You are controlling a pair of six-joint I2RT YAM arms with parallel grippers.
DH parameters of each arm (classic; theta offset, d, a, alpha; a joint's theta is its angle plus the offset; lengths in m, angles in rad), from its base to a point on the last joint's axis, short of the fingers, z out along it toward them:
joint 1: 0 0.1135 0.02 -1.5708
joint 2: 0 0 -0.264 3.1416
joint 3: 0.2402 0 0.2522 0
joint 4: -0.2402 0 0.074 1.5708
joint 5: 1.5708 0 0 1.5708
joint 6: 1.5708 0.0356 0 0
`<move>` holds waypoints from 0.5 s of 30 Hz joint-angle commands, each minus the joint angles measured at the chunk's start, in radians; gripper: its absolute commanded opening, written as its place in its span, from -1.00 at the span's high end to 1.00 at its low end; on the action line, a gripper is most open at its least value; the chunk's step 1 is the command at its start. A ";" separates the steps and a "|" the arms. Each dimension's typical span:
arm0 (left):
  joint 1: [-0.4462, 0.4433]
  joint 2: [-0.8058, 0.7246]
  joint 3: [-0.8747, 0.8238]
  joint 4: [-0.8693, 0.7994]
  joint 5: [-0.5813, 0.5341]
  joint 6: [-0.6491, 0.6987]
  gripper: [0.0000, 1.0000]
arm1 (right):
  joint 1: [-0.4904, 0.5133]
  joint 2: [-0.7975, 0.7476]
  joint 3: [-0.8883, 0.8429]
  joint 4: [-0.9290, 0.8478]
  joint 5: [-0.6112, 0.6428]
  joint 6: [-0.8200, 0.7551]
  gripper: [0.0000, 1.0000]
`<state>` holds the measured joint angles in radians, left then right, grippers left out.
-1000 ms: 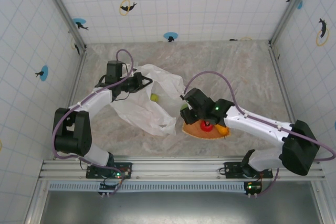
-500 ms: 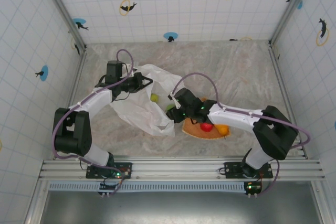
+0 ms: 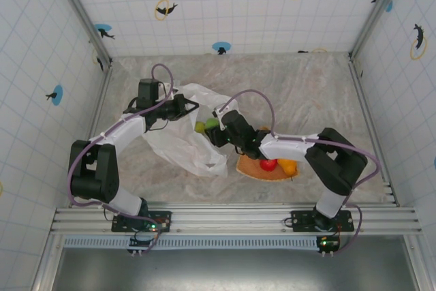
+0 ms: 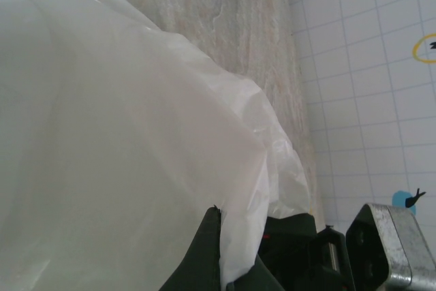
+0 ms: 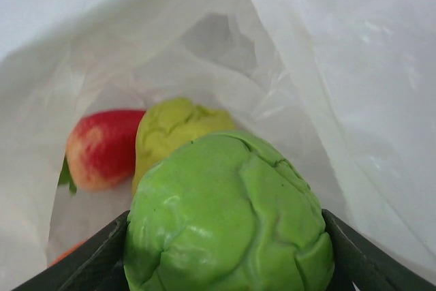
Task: Place the fruits into the plastic bag
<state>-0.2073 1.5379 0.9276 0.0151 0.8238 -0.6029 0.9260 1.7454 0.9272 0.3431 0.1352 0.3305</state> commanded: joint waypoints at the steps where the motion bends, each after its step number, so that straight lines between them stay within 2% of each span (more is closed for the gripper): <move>1: 0.005 -0.003 -0.003 0.019 0.023 -0.010 1.00 | -0.003 0.054 0.042 0.179 0.041 0.072 -0.15; 8: 0.005 -0.006 -0.005 0.028 0.027 -0.018 1.00 | 0.014 0.156 0.090 0.279 0.042 0.203 -0.22; 12: 0.005 -0.009 -0.006 0.030 0.026 -0.019 1.00 | 0.016 0.214 0.142 0.288 -0.069 0.231 -0.34; 15: 0.005 -0.012 -0.006 0.029 0.026 -0.018 1.00 | 0.016 0.218 0.146 0.260 -0.103 0.229 -0.48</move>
<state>-0.2073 1.5379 0.9276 0.0170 0.8280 -0.6102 0.9367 1.9522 1.0439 0.5613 0.0887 0.5308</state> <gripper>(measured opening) 0.045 0.720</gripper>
